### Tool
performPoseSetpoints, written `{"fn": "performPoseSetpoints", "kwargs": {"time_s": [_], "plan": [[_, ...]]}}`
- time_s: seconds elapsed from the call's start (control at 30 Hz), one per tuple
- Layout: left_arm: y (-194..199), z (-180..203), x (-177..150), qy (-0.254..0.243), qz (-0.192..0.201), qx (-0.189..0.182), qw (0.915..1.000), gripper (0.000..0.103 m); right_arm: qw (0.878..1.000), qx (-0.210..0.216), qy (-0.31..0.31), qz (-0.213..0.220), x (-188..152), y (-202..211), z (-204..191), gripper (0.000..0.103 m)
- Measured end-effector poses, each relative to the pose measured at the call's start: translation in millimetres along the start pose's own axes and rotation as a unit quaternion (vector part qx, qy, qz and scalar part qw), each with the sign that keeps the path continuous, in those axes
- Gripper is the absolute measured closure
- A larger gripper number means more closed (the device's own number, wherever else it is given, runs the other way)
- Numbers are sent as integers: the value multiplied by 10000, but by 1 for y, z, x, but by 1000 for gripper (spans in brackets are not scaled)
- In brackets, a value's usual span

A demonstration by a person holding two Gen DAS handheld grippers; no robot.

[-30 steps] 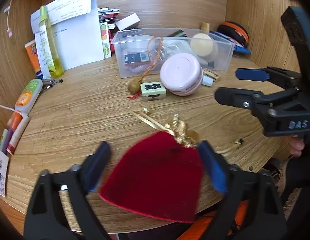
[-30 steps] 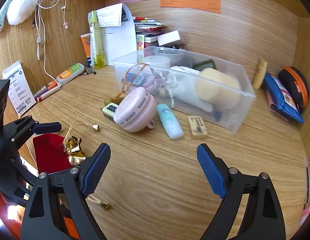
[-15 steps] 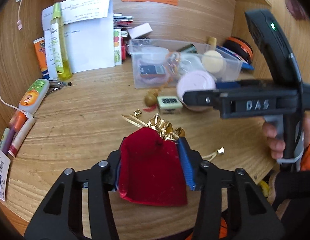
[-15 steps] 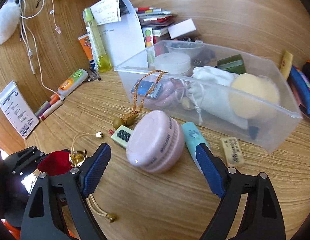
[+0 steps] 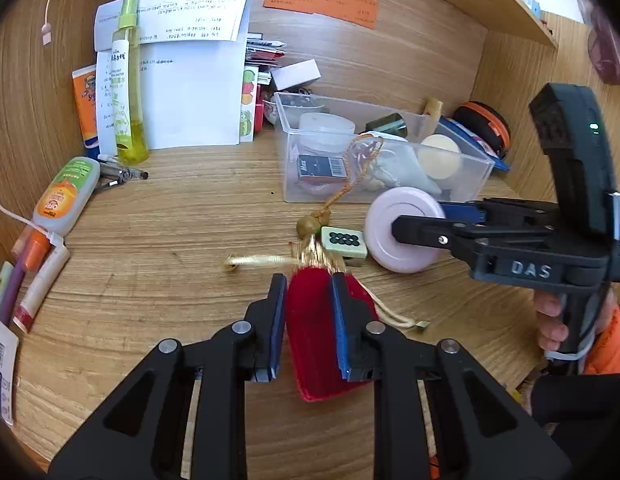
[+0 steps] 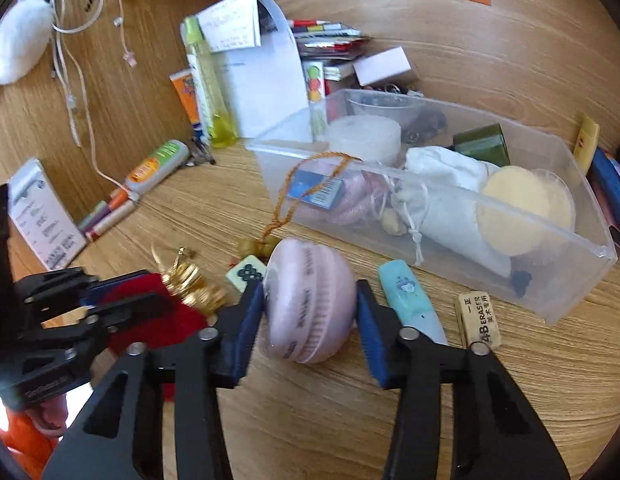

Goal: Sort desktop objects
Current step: 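Grasp the red velvet pouch with the left gripper while the right approaches the pink compact, then close the right gripper on the pink round compact while the left holds the pouch, then carry the red pouch and pink compact over the clear box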

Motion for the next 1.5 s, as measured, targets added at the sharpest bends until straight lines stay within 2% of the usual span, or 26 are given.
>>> {"fn": "performPoseSetpoints", "kwargs": {"time_s": [0.1,0.23,0.27,0.33,0.37,0.4,0.63,0.7,0.73,0.8,0.83,0.9,1.0,1.13,1.5], "plan": [[-5,3,-3,27,-102,-77,9999,82,9999,-34,137,47,-3,2,-4,64],[-14,9,-11,-31,-320,1,9995,81,9994,-103,326,101,-7,6,-9,64],[-15,10,-12,-35,-333,5,9994,77,9991,-126,389,114,-8,7,-11,64],[-15,12,-11,-44,-352,-46,9994,60,9988,-134,466,88,-10,6,-13,64],[-14,13,-9,-38,-369,-69,9993,42,9988,-103,487,-17,-11,4,-14,64],[-14,14,-8,-47,-349,-57,9994,32,9987,-114,503,-5,-11,2,-15,63],[-32,21,1,-267,-493,-108,9984,32,9978,-175,629,83,-11,-1,-18,64],[-37,25,5,-389,-531,-101,9978,35,9977,-206,633,94,-11,0,-18,64],[-40,29,7,-501,-537,-44,9973,44,9979,-200,616,97,-12,1,-16,64],[-41,33,8,-651,-508,-24,9966,70,9982,-202,540,149,-12,5,-12,64],[-41,35,8,-705,-469,-70,9964,72,9985,-193,487,178,-11,7,-9,64],[-40,33,8,-622,-425,-129,9971,83,9989,-161,367,256,-9,14,-3,64],[-37,26,6,-352,-386,-249,9983,85,9990,-131,245,361,-5,27,6,64],[-29,24,7,-230,-284,-80,9993,85,9985,-176,205,485,-4,41,14,64],[-1,32,33,-400,202,112,9989,85,9973,-161,150,696,1,65,20,64]]}}
Point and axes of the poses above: each gripper's, at about its wrist camera, not at the fingertips, and y roughly against the way its jaws point, z to its right, x to its top, the point moved 5 cm from there along -y, roughly the way its jaws point, and after that the axes turned 11 degrees about -y, right-handed, at the moved point
